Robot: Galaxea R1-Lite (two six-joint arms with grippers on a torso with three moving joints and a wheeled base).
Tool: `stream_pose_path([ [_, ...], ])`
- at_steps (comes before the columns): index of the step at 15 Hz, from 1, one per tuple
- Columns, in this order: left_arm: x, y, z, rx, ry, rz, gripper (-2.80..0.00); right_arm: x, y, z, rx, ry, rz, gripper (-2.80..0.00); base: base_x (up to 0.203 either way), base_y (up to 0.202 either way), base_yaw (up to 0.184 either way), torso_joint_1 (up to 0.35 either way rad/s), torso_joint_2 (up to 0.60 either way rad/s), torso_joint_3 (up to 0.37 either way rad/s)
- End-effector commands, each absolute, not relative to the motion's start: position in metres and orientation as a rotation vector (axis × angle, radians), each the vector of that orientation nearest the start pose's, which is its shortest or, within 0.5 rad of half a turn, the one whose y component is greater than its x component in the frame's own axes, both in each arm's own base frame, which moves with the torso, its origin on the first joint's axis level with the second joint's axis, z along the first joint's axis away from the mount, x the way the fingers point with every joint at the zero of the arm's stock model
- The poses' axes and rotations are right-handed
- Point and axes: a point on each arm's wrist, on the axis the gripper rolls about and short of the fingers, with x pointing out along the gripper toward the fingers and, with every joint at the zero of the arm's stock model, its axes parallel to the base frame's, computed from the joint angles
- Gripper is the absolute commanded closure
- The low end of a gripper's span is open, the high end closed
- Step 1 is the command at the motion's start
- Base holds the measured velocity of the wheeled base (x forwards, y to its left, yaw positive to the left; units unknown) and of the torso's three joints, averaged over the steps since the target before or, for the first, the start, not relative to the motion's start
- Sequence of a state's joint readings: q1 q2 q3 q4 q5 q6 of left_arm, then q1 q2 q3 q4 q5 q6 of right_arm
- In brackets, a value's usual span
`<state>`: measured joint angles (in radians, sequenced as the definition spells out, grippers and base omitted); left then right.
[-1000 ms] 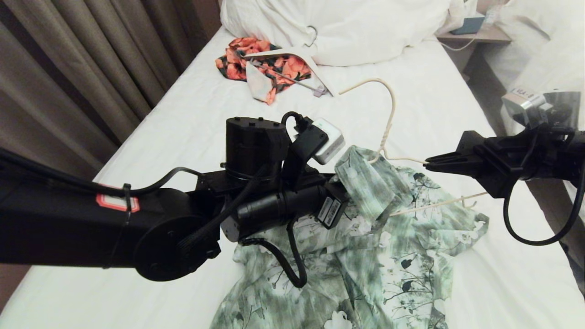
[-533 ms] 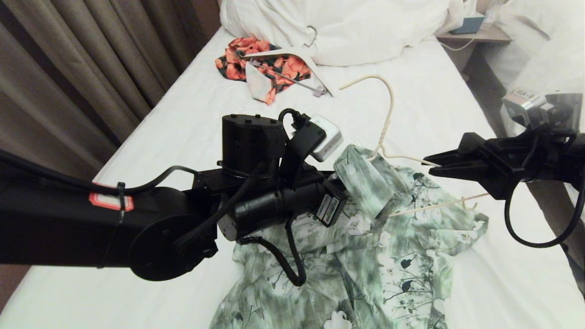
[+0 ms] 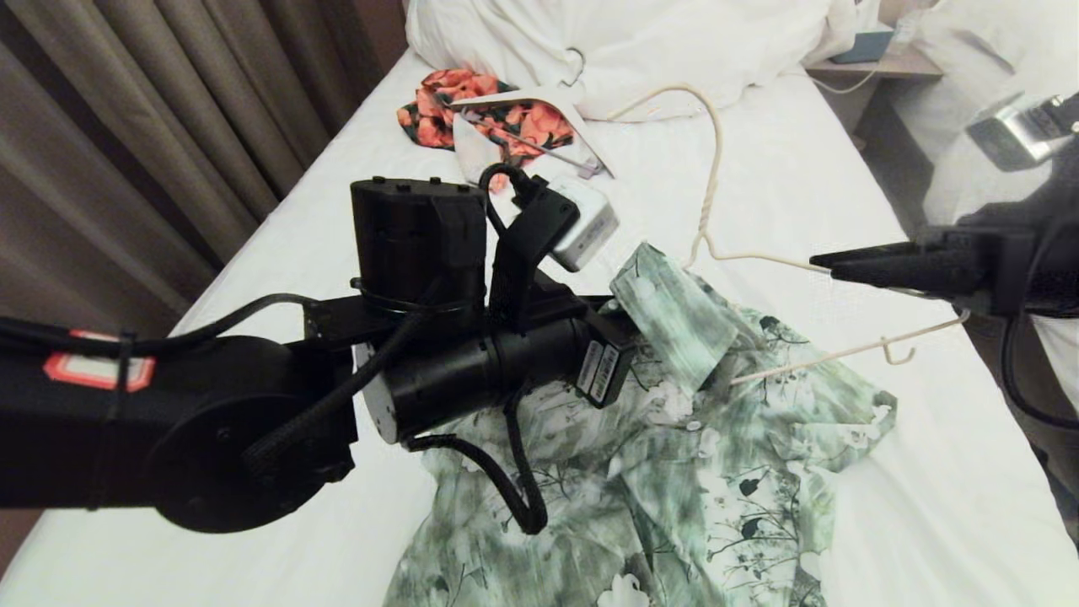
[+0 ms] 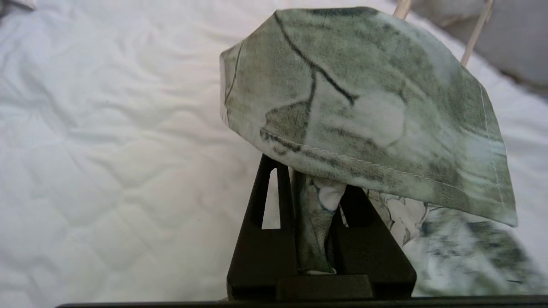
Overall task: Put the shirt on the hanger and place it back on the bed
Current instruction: Hook the other side of the shirt onto the hanger
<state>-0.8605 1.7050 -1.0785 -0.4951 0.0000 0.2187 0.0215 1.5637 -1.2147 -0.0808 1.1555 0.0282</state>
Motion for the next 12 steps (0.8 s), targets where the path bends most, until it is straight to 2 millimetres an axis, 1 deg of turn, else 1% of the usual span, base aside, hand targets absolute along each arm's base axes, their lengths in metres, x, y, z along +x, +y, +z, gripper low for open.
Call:
stream_pose_path([
  [1, 0.199, -0.240, 0.260, 0.234, -0.005, -0.883, 0.00, 0.253, 0.024, 0.312, 0.256, 0.254, 0.942, -2.80, 0.000, 0.000, 0.000, 0.000, 0.00, 0.000],
  [2, 0.196, -0.236, 0.264, 0.218, 0.005, -0.884, 0.00, 0.248, 0.023, 0.319, 0.290, 0.244, 0.840, -2.80, 0.000, 0.000, 0.000, 0.000, 0.00, 0.000],
  [3, 0.193, -0.233, 0.267, 0.197, 0.009, -0.884, 0.00, 0.245, 0.021, 0.324, 0.320, 0.238, 0.779, -2.80, 0.000, 0.000, 0.000, 0.000, 0.00, 0.000],
  [5, 0.186, -0.222, 0.281, 0.131, -0.011, -0.874, 0.00, 0.238, 0.020, 0.331, 0.335, 0.209, 0.685, -2.80, 0.000, 0.000, 0.000, 0.000, 0.00, 0.000],
  [6, 0.183, -0.217, 0.286, 0.111, -0.021, -0.871, 0.00, 0.233, 0.021, 0.337, 0.340, 0.186, 0.639, 0.00, 0.000, 0.000, 0.000, 0.000, 0.00, 0.000],
  [8, 0.181, -0.213, 0.286, 0.088, -0.013, -0.866, 0.00, 0.226, 0.024, 0.355, 0.445, 0.166, 0.593, 0.00, 0.000, 0.000, 0.000, 0.000, 0.00, 0.000],
  [10, 0.180, -0.211, 0.285, 0.087, -0.010, -0.864, 0.00, 0.226, 0.023, 0.353, 0.484, 0.257, 0.517, 0.00, 0.000, 0.000, 0.000, 0.000, 0.00, 0.000],
  [12, 0.180, -0.206, 0.289, 0.070, -0.019, -0.851, 0.00, 0.235, 0.018, 0.351, 0.515, 0.375, 0.448, 0.00, 0.000, 0.000, 0.000, 0.000, 0.00, 0.000],
])
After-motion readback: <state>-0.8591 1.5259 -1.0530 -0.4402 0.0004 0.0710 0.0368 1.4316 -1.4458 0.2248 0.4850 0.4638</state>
